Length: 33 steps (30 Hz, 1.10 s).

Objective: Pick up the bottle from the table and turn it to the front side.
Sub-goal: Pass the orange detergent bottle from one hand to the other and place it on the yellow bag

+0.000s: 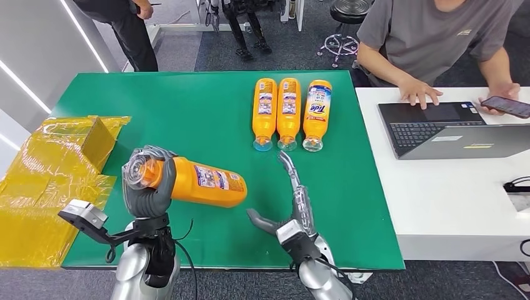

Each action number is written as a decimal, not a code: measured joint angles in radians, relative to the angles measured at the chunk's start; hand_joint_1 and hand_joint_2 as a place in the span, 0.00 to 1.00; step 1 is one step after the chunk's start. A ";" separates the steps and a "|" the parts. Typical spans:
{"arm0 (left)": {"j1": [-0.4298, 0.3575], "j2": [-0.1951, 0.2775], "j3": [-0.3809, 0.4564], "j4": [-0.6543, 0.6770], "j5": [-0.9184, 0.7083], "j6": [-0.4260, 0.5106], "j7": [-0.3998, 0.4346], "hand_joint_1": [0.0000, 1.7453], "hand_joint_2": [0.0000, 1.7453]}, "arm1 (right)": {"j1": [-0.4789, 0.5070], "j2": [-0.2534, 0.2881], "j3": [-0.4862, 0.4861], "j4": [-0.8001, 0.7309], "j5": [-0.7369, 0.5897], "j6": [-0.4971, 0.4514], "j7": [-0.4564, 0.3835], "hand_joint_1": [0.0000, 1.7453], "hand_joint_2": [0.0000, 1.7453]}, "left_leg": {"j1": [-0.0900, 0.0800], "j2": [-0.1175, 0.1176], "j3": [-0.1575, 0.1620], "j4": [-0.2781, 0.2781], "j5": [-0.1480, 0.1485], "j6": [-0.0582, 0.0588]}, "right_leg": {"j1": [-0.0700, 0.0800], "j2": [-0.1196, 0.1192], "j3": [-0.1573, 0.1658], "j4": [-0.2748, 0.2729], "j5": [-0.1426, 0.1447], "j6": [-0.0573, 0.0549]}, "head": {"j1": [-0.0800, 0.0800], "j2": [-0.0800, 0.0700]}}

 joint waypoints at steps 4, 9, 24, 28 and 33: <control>-0.025 0.005 -0.003 0.014 -0.074 0.114 0.000 1.00 1.00 | 0.030 -0.018 0.001 -0.070 -0.014 -0.056 0.000 0.00 1.00 | 0.000 0.000 0.000 0.000 0.000 0.000 | 0.000 0.000 0.000 0.000 0.000 0.000 | 0.000 0.000; -0.084 0.057 -0.004 0.117 -0.417 0.451 0.043 1.00 1.00 | 0.057 -0.035 0.009 -0.117 -0.019 -0.094 0.000 0.00 1.00 | 0.000 0.001 0.000 0.000 0.000 0.000 | 0.000 0.001 0.000 0.001 0.000 0.000 | 0.000 0.000; -0.124 0.268 0.096 0.259 -1.364 0.568 0.436 1.00 1.00 | 0.123 -0.063 0.023 -0.207 -0.031 -0.125 0.000 0.00 1.00 | 0.000 0.001 0.000 -0.001 0.000 0.000 | 0.000 0.001 0.000 0.001 -0.001 -0.001 | 0.000 0.000; -0.139 0.342 0.064 0.288 -1.411 0.568 0.509 1.00 1.00 | 0.145 -0.063 0.023 -0.223 -0.018 -0.099 0.000 0.00 1.00 | 0.000 0.001 0.000 -0.001 0.000 0.000 | 0.000 0.001 0.000 0.001 -0.001 -0.001 | 0.000 0.000; -0.160 0.405 0.024 0.328 -1.393 0.526 0.510 1.00 1.00 | 0.156 -0.064 0.023 -0.232 -0.022 -0.093 0.000 0.00 1.00 | 0.000 0.001 0.000 -0.001 0.000 -0.001 | 0.000 0.001 0.000 0.001 -0.001 -0.001 | 0.000 0.000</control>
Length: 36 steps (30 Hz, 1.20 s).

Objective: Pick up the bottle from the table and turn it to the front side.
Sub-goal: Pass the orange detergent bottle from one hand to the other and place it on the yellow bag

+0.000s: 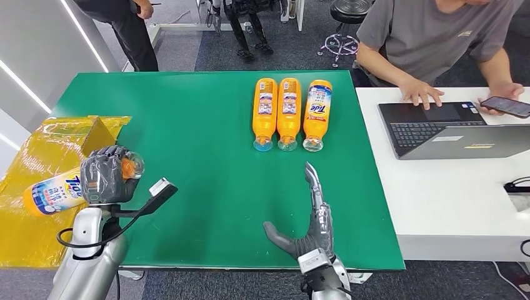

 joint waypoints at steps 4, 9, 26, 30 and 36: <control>-0.036 0.055 -0.068 0.088 0.018 -0.055 -0.042 1.00 1.00 | 0.004 -0.004 0.001 -0.001 -0.028 0.005 0.000 0.00 1.00 | 0.000 0.000 0.000 0.000 0.000 0.000 | 0.000 0.000 0.000 0.000 0.000 0.000 | 0.000 0.000; -0.125 0.111 -0.162 0.256 0.015 -0.154 -0.137 1.00 1.00 | 0.006 -0.008 0.015 0.004 -0.060 -0.012 0.000 0.00 1.00 | 0.000 0.000 0.000 0.000 0.000 0.000 | 0.000 0.000 0.000 0.000 0.000 0.000 | 0.000 0.000; -0.435 0.231 -0.337 0.703 0.091 -0.376 -0.294 1.00 1.00 | 0.016 -0.005 0.019 0.065 -0.043 -0.024 0.000 0.00 1.00 | 0.000 0.001 0.000 0.000 0.001 -0.001 | 0.000 0.001 -0.001 0.001 0.000 -0.001 | 0.000 0.000; -0.461 0.230 -0.351 0.736 0.091 -0.375 -0.294 1.00 1.00 | 0.022 -0.005 0.019 0.067 -0.038 -0.030 0.000 0.00 1.00 | 0.000 0.000 0.000 0.000 0.001 -0.001 | 0.000 0.001 -0.001 0.001 0.001 -0.001 | 0.000 0.000; -0.479 0.216 -0.360 0.767 0.101 -0.370 -0.292 1.00 1.00 | 0.026 0.000 0.019 0.071 -0.034 -0.026 0.000 0.00 1.00 | 0.000 0.001 0.000 0.000 0.001 -0.001 | 0.000 0.001 -0.001 0.001 0.001 -0.001 | 0.000 0.000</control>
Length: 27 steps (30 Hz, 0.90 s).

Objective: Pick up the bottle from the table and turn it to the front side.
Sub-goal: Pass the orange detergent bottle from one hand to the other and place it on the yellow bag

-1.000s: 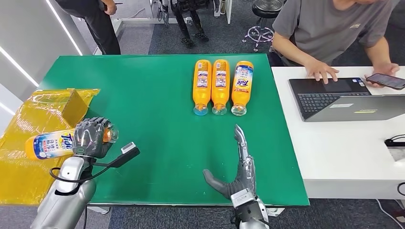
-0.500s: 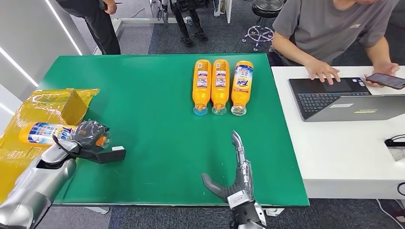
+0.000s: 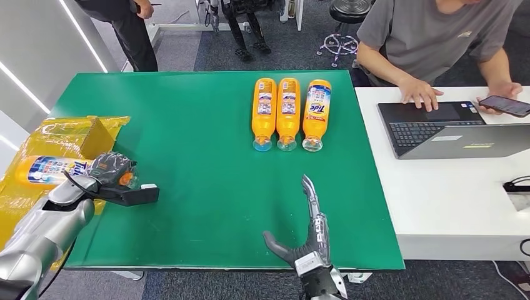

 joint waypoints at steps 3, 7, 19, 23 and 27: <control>0.000 -0.010 -0.002 0.012 0.010 0.008 -0.005 1.00 1.00 | -0.001 0.004 -0.002 0.004 0.003 0.004 0.000 0.00 1.00 | 0.000 0.000 0.000 0.000 0.000 0.000 | 0.000 0.000 0.000 0.000 0.000 0.000 | 0.000 0.000; 0.002 -0.022 -0.003 0.022 0.024 0.014 -0.030 1.00 1.00 | -0.001 0.010 -0.004 0.009 0.009 0.004 0.000 0.00 1.00 | 0.000 0.000 0.000 0.000 0.000 0.000 | 0.000 0.000 0.000 0.000 0.000 0.000 | 0.000 0.000; 0.003 -0.054 -0.020 0.048 0.025 -0.016 -0.027 1.00 1.00 | 0.000 0.019 -0.012 0.012 0.017 0.005 0.000 0.00 1.00 | 0.000 0.000 0.000 0.000 0.000 0.000 | 0.000 0.000 0.000 0.000 0.000 0.000 | 0.000 0.000; 0.008 -0.056 -0.020 0.055 0.026 -0.019 -0.026 0.99 1.00 | 0.000 0.019 -0.012 0.012 0.017 0.008 0.000 0.00 1.00 | 0.000 0.000 0.000 0.000 0.000 0.000 | 0.000 0.000 0.000 0.000 0.000 0.000 | 0.000 0.000; 0.011 -0.057 -0.020 0.060 0.028 -0.033 -0.023 0.00 1.00 | -0.001 0.019 -0.012 0.012 0.017 0.016 0.000 0.00 1.00 | 0.000 0.000 0.000 0.000 0.000 0.000 | 0.000 0.000 0.000 0.000 0.000 0.000 | 0.000 0.000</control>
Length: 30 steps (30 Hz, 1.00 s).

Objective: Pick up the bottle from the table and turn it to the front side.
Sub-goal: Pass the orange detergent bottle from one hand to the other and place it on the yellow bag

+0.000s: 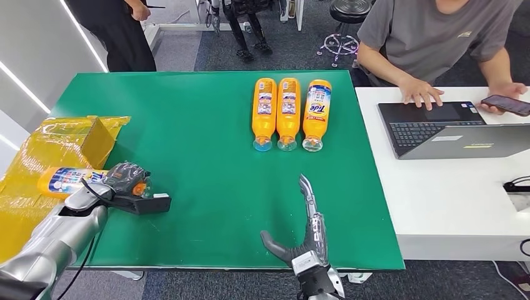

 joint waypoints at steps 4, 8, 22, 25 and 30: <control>-0.004 -0.002 -0.001 0.001 0.001 -0.037 0.014 0.00 1.00 | -0.003 0.001 -0.002 0.004 0.000 0.006 0.000 0.00 1.00 | 0.000 0.000 0.000 0.000 0.000 0.000 | 0.000 0.000 0.001 0.000 0.000 0.000 | 0.000 0.000; -0.009 -0.005 -0.001 0.002 0.002 -0.040 0.025 0.00 1.00 | -0.005 0.003 -0.008 0.008 0.001 0.006 0.000 0.00 1.00 | 0.000 0.000 0.002 0.000 0.000 0.000 | 0.000 0.000 0.002 0.000 0.000 0.000 | 0.000 0.000; 0.011 0.014 -0.001 0.001 0.044 0.020 0.036 0.00 1.00 | 0.002 0.008 -0.029 0.007 0.024 0.029 0.000 0.00 1.00 | 0.000 0.000 0.003 -0.001 0.000 0.000 | 0.000 0.000 0.003 0.000 0.000 0.000 | 0.000 0.000; 0.021 0.022 0.000 0.000 0.062 0.051 0.040 0.00 1.00 | 0.007 0.012 -0.040 0.006 0.032 0.039 0.000 0.00 1.00 | 0.000 0.000 0.004 -0.001 0.000 0.000 | 0.000 0.000 0.003 0.001 0.000 -0.001 | 0.000 0.000; 0.060 0.049 0.017 -0.019 0.101 0.124 0.048 0.00 1.00 | 0.017 0.016 -0.055 0.003 0.041 0.046 0.000 0.00 1.00 | 0.000 0.001 0.004 -0.002 0.000 0.000 | 0.000 0.001 0.003 0.001 0.000 -0.001 | 0.000 0.000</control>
